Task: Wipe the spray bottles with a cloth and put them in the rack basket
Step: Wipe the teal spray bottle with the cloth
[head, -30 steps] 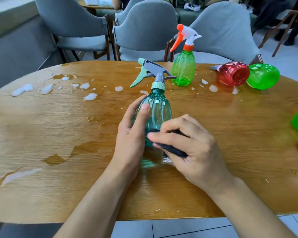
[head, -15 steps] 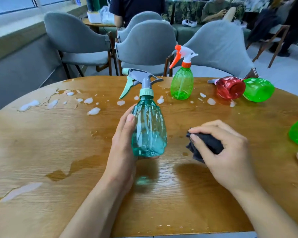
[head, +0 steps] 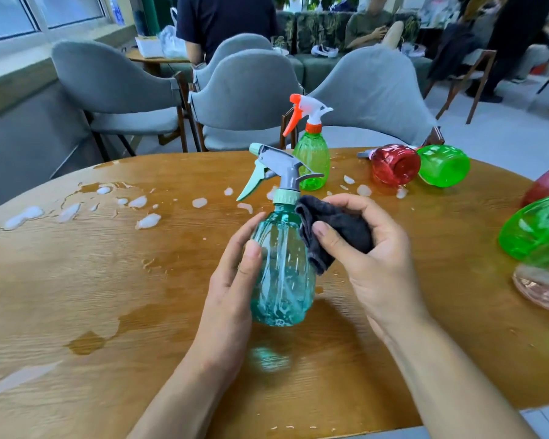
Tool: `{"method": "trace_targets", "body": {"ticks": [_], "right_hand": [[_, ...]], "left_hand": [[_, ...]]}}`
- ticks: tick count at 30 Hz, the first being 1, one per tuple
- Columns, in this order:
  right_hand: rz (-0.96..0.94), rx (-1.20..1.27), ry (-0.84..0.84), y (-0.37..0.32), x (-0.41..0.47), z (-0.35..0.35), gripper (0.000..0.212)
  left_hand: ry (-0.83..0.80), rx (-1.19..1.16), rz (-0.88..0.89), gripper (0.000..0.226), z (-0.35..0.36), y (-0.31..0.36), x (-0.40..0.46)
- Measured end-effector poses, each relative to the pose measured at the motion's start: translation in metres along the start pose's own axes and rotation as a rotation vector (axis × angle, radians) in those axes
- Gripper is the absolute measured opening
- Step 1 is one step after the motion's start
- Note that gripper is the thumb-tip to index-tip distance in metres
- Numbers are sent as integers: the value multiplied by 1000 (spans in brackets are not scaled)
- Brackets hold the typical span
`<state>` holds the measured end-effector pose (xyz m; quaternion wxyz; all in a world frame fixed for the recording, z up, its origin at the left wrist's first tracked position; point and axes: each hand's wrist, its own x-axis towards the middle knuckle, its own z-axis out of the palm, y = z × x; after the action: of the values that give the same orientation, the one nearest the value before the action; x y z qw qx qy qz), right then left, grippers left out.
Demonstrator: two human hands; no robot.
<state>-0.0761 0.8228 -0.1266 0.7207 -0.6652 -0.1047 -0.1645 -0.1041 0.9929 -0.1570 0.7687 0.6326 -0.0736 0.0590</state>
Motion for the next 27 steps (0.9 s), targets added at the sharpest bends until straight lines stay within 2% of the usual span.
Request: {"method": "trace_targets", "body": {"ticks": [4, 8, 13, 16, 18, 20, 22, 24, 27], "right_hand": [[-219, -250, -36, 1, -4, -1, 25], [-357, -360, -190, 2, -11, 2, 20], [-374, -469, -462, 5, -19, 5, 21], [-256, -474, -585, 6, -18, -1, 20], [-196, -390, -492, 2, -15, -3, 18], [-213, -284, -247, -4, -9, -2, 16], [-267, -291, -60, -7, -4, 2, 15], [-277, -355, -21, -4, -2, 7, 16], [-285, -407, -95, 5, -8, 15, 19]], "left_hand": [[26, 25, 44, 50, 1, -3, 0], [109, 31, 48, 49, -5, -4, 2], [224, 55, 43, 48, -12, -1, 7], [282, 34, 28, 40, -14, 1, 8], [284, 12, 7, 35, -13, 2, 7], [248, 9, -12, 35, -9, 4, 5], [172, 36, 4, 32, -4, 3, 2], [124, 43, 10, 34, 0, 3, 0], [145, 13, -2, 42, 0, 1, -1]]}}
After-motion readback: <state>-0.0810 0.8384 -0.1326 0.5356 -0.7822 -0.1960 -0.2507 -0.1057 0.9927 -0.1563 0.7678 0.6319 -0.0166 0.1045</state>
